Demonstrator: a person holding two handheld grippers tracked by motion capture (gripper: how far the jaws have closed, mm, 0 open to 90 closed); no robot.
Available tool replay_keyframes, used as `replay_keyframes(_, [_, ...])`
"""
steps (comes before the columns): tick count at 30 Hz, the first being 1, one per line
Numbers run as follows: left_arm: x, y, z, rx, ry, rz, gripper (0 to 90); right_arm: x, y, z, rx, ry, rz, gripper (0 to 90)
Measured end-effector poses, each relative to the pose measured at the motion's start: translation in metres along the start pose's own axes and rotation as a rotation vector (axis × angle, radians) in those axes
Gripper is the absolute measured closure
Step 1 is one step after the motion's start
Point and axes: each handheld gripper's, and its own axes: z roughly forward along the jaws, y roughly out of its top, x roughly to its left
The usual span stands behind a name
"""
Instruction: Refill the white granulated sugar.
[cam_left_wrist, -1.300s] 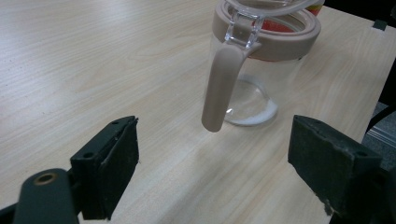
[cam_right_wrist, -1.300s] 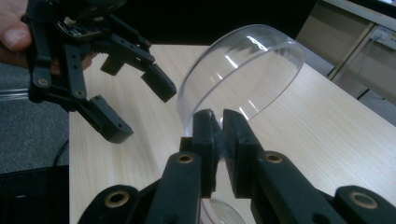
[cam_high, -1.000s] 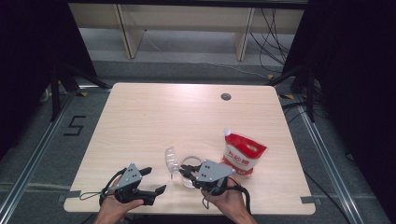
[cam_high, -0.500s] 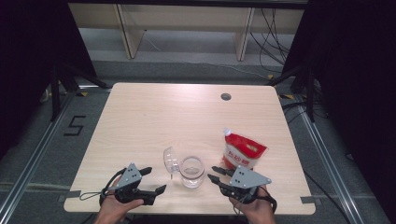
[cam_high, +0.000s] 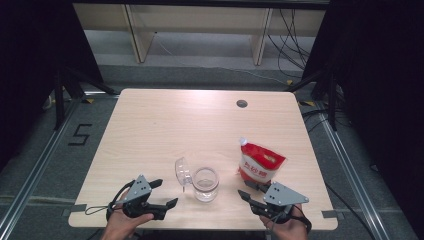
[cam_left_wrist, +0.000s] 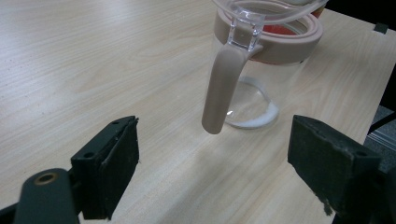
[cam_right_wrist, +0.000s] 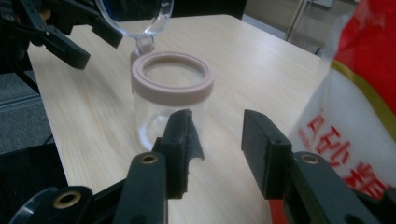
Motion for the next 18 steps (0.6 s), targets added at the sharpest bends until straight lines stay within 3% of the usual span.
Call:
replay_keyframes(2, [0.000,-0.001,0.001,-0.004,0.001,-0.007,16.3,-0.002,-0.004,-0.004,0.003,-0.013,0.006,59.5])
replay_keyframes(4, [0.001,-0.001,0.001,0.000,0.000,0.017,16.3,-0.004,-0.007,-0.008,0.002,-0.024,0.016,58.2])
replay_keyframes(10, [0.002,0.000,0.000,0.006,0.004,0.028,16.4,-0.009,-0.015,-0.016,0.014,-0.046,0.037,53.6])
replay_keyframes(12, [0.000,-0.001,0.001,0.008,0.006,0.009,16.3,-0.009,-0.017,-0.019,0.018,-0.052,0.049,52.7])
replay_keyframes(16, [0.000,-0.002,0.000,0.017,0.012,0.027,16.3,-0.011,-0.020,-0.025,0.019,-0.074,0.057,50.7])
replay_keyframes(18, [-0.001,-0.003,0.000,0.014,0.013,0.010,16.3,-0.010,-0.023,-0.029,0.028,-0.088,0.084,49.4])
